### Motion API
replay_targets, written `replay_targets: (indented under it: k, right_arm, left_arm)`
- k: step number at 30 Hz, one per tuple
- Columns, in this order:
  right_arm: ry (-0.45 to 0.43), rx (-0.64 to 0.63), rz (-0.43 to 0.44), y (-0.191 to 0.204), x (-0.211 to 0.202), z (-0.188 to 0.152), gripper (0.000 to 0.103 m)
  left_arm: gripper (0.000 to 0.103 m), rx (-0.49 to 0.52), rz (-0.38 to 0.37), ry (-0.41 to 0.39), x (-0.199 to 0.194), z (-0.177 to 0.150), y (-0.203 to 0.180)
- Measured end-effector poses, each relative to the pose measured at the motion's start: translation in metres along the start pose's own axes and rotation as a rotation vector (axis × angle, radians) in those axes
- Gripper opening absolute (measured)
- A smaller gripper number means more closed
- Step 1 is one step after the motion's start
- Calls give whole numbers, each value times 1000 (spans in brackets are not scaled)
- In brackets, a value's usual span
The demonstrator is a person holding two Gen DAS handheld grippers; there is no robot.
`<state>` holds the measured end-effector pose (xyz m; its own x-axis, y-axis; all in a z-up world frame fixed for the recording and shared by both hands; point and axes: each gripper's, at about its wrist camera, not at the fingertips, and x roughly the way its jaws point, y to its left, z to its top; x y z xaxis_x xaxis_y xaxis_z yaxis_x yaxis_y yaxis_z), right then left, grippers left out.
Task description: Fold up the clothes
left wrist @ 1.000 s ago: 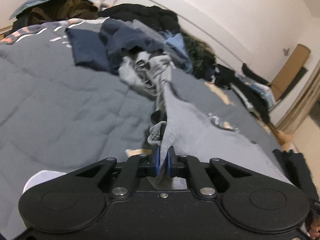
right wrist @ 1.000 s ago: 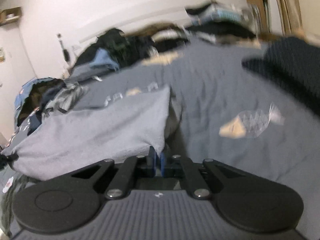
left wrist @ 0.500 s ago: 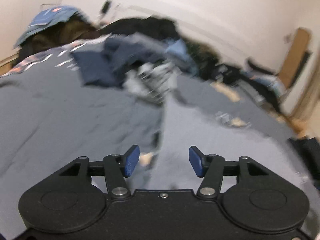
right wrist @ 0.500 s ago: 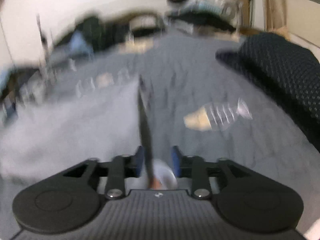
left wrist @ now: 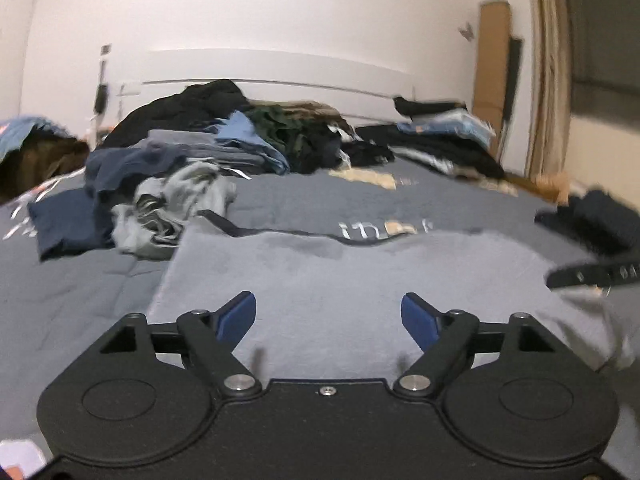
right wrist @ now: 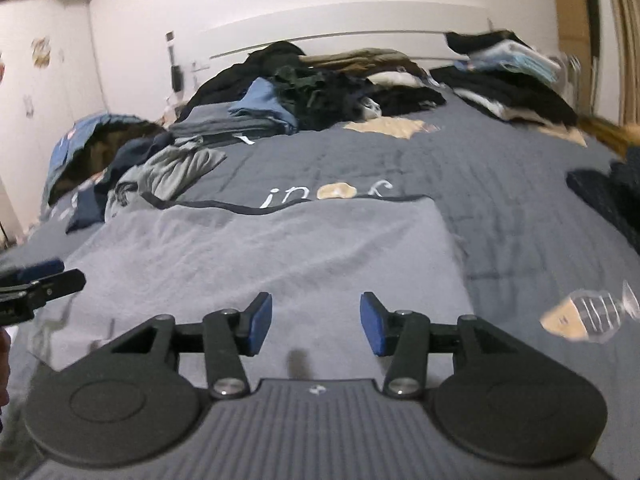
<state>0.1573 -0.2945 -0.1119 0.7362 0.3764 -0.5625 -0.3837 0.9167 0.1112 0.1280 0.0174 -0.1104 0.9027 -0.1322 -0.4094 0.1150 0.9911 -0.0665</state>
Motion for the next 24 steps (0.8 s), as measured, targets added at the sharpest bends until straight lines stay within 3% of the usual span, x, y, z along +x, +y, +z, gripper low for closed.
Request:
replay_targets:
  k: [4,5,9,13,15,19,24]
  right_arm:
    - [71,-23,7,0,28,3,48]
    - [77,-21,3,-2,31,2,48]
    - [97,1,-10,-12,39,-5,48]
    - [95,10,-72,-30,47,-11,48]
    - [90,59,-73,-42,47,-11,48]
    - [55,74,-71,-38,30,-4,49]
    - [25,160,4,-33,-2,1,49]
  left_arm:
    - [79,30,12,104,25,-13,3]
    - [79,37,30,97,30,-16,12]
    - [75,-57,165,113,42,-9,54]
    - [79,-73,328,125,41,-15,78]
    - [77,-154,301,122,32,-11,86]
    - [78,-184,243,67,10,4,77]
    - [78,-457,141,74,-21,7,83]
